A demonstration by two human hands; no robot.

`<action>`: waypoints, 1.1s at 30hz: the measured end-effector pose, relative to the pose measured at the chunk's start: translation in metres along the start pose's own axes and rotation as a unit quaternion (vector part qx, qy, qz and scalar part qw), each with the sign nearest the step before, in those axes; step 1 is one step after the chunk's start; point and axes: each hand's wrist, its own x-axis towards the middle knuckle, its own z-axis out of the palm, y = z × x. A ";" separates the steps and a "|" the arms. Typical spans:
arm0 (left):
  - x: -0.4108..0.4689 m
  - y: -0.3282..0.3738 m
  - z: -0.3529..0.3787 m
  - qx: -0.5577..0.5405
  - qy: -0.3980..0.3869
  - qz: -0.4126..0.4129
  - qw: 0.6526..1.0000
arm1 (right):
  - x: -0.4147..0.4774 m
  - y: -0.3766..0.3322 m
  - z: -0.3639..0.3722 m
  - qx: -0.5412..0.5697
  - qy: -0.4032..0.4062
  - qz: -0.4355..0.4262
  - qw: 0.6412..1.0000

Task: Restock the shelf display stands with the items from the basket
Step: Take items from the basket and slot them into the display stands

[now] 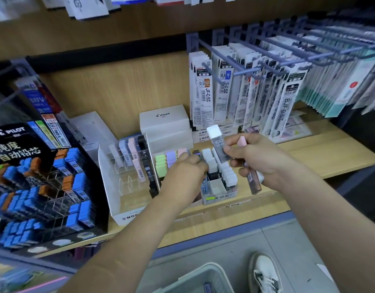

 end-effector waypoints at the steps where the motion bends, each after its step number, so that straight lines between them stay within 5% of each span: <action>1: 0.000 -0.001 0.002 0.012 0.012 0.010 1.000 | 0.000 0.000 0.000 0.005 0.000 0.003 1.000; 4: 0.000 -0.002 -0.006 -0.032 0.038 0.019 0.999 | -0.001 0.000 0.000 0.012 -0.005 0.010 1.000; 6: 0.002 0.001 -0.021 -0.155 0.032 -0.088 0.983 | -0.001 -0.001 0.000 0.007 -0.016 0.011 1.000; 7: 0.005 0.004 -0.033 -0.249 0.035 -0.164 0.954 | -0.002 -0.001 0.000 0.006 -0.025 0.009 1.000; 9: 0.013 0.005 -0.055 -0.468 0.057 -0.282 0.836 | -0.003 -0.002 0.001 0.005 -0.046 0.007 0.999; 11: 0.018 0.001 -0.072 -0.611 0.057 -0.301 0.730 | -0.005 -0.002 0.002 -0.005 -0.068 0.004 0.998; 12: 0.019 -0.002 -0.077 -0.634 0.048 -0.290 0.715 | -0.006 -0.003 0.003 -0.009 -0.081 0.003 0.997; 16: 0.016 -0.003 -0.083 -0.594 0.013 -0.253 0.764 | -0.008 -0.004 0.008 -0.015 -0.114 0.010 0.993; 19: 0.015 -0.007 -0.086 -0.571 0.062 -0.266 0.774 | -0.002 -0.005 0.005 0.092 -0.050 0.045 0.994; 25: 0.016 -0.004 -0.081 -0.446 0.080 -0.258 0.854 | 0.006 -0.009 -0.014 0.475 -0.010 0.097 0.875; 29: 0.020 0.018 -0.060 -0.336 0.030 -0.221 0.915 | 0.005 -0.010 -0.015 0.511 0.005 0.085 0.856; 33: 0.024 0.027 -0.042 -0.227 0.007 -0.161 0.960 | -0.001 -0.014 -0.013 0.478 0.020 0.085 0.874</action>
